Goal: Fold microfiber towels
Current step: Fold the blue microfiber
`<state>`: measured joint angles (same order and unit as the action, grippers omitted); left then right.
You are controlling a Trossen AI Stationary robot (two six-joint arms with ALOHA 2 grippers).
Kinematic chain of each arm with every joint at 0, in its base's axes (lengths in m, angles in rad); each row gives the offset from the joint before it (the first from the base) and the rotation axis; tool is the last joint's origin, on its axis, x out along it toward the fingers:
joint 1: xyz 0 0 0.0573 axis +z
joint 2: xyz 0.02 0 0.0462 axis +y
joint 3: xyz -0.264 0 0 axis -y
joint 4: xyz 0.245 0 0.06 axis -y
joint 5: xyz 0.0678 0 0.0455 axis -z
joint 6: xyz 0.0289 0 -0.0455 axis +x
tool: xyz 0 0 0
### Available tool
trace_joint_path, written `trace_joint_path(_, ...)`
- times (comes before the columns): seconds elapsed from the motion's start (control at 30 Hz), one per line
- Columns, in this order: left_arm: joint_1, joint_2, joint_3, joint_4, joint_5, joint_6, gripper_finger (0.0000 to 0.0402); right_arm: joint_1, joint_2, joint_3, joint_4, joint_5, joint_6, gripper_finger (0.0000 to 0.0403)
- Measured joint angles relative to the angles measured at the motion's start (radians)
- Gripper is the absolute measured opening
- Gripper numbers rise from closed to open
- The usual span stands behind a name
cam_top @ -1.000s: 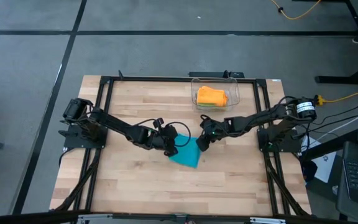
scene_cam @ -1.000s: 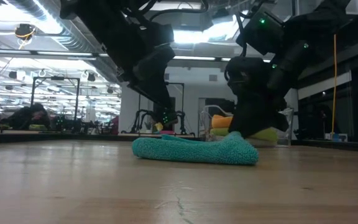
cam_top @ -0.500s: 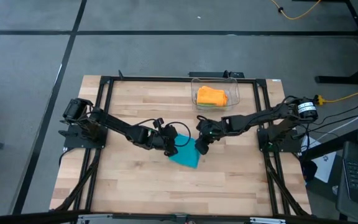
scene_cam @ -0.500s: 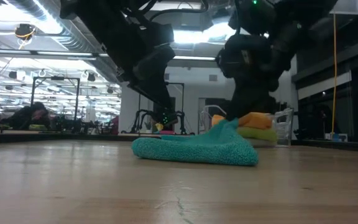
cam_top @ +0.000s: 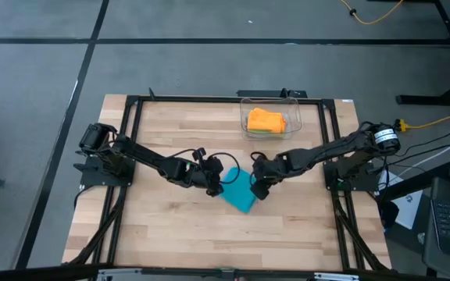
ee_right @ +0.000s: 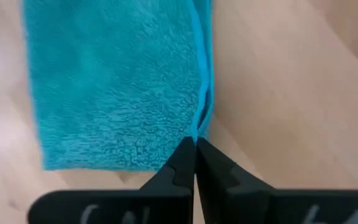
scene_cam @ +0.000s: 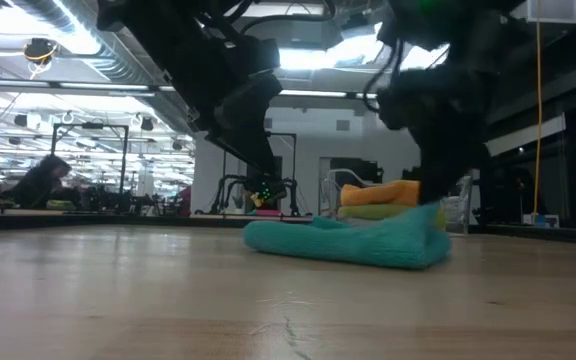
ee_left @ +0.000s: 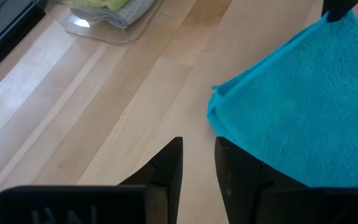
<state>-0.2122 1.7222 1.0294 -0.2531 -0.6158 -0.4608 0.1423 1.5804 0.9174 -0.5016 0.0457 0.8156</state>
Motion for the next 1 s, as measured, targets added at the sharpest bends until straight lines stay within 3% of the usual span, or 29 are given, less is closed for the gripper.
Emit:
trace_joint_path(0.27, 0.001, 0.000, 0.000, 0.000, 0.000, -0.003, 0.0086, 0.000, 0.001, -0.067, -0.002, -0.003, 0.006, 0.0018)
trace_joint_path(0.5, 0.001, 0.000, 0.000, 0.000, 0.000, -0.028, 0.0086, 0.000, 0.001, -0.022, -0.019, -0.037, -0.109, 0.0098)
trace_joint_path(0.67, 0.001, 0.000, 0.000, 0.000, 0.000, -0.029, 0.0086, 0.000, 0.001, 0.067, -0.182, -0.040, -0.141, 0.0142)
trace_joint_path(0.9, 0.001, 0.000, 0.000, 0.000, 0.000, -0.029, 0.0086, 0.023, 0.001, 0.148, -0.344, 0.027, -0.103, 0.0148)
trace_joint_path(1.0, 0.000, 0.000, 0.000, 0.000, -0.041, -0.031, 0.0086, 0.066, 0.001, 0.144, -0.325, 0.027, -0.227, 0.0148)
